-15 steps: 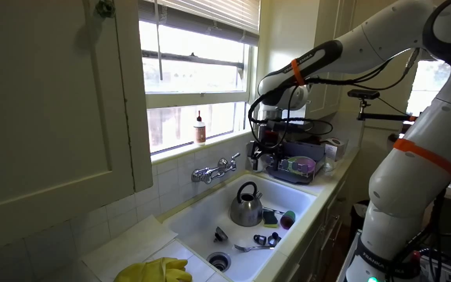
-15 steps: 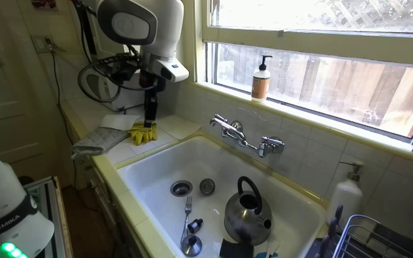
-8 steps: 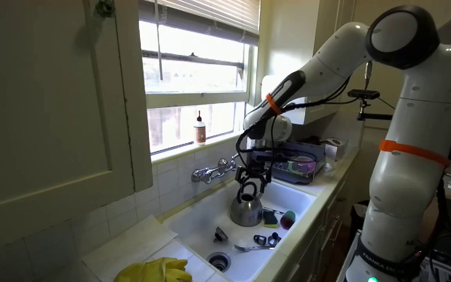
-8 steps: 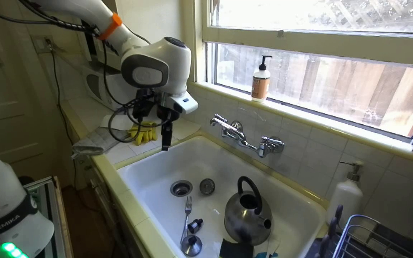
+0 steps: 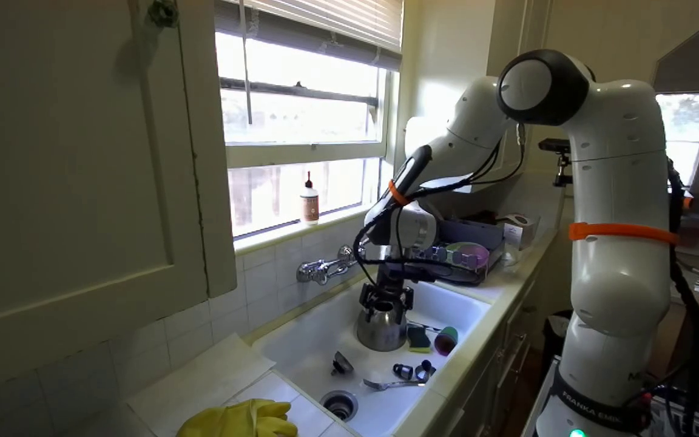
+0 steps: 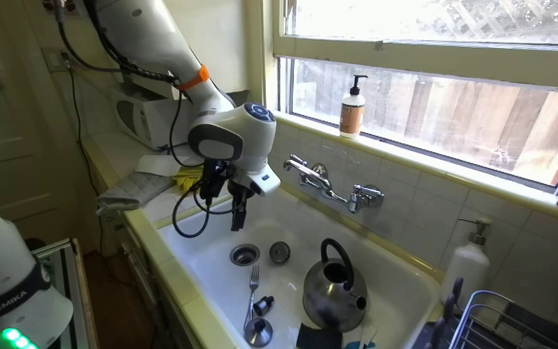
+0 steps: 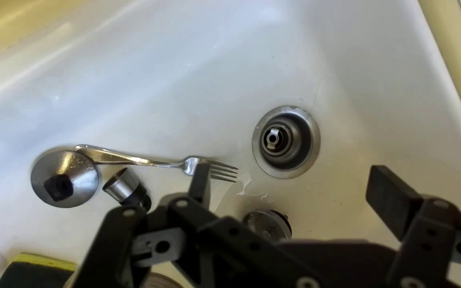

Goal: Remove the drain plug from the sink.

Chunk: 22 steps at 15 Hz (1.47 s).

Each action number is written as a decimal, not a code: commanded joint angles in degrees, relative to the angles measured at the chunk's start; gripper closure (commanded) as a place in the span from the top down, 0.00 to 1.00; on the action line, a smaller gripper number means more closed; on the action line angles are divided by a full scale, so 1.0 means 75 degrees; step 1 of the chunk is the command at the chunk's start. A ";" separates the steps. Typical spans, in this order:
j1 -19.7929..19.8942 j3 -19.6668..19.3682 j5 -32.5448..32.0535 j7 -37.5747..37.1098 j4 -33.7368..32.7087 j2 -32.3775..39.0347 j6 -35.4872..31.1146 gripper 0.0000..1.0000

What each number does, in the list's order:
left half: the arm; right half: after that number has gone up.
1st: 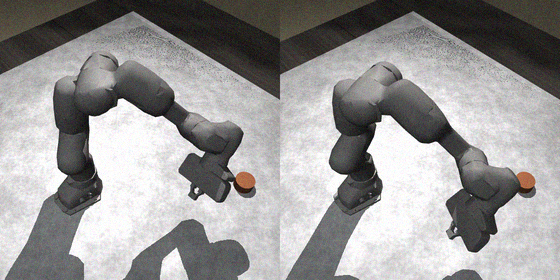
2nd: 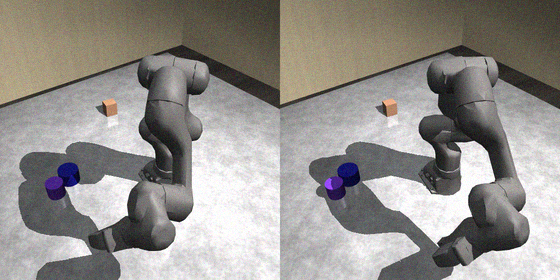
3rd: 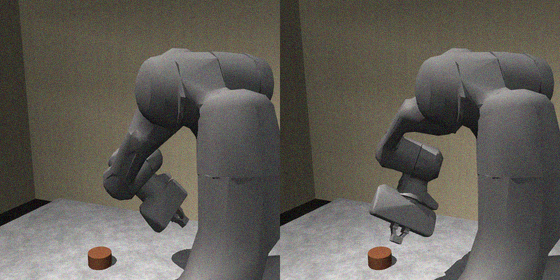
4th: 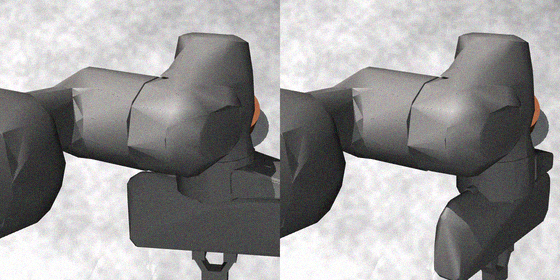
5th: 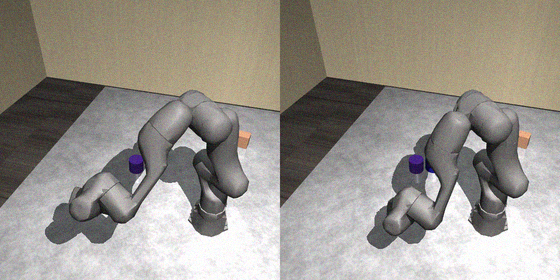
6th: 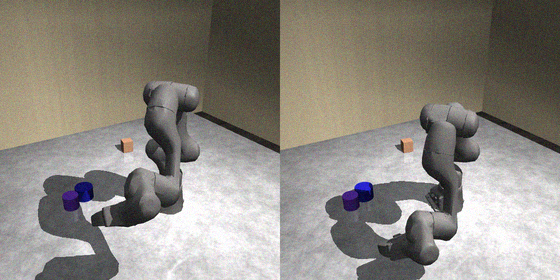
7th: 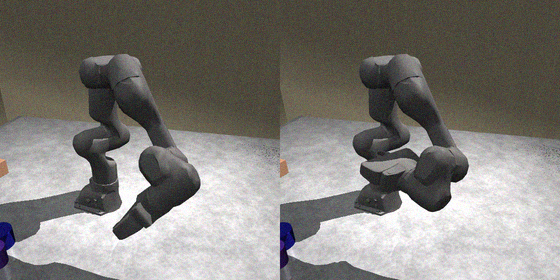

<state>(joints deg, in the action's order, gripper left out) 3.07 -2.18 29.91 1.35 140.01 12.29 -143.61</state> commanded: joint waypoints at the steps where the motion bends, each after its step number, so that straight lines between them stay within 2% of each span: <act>1: 0.0133 0.0112 -0.0065 -0.0042 -0.0023 0.0028 0.0006 1.00; 7: 0.0115 0.0155 -0.0058 -0.0050 -0.0020 -0.0049 0.0008 1.00; 8: 0.0082 0.0182 0.0044 -0.0192 -0.0192 0.0223 -0.0189 1.00; 11: 0.0153 0.0443 0.0630 0.0195 -0.0703 0.0922 -0.0918 1.00; 16: 0.0609 0.1201 0.1357 0.1184 -0.1745 0.2217 -0.1925 1.00; 22: 0.1185 0.1985 0.1005 0.1824 -0.2847 0.3734 -0.2968 1.00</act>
<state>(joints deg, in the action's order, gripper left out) 9.23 9.65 37.91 12.23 123.35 34.21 -162.80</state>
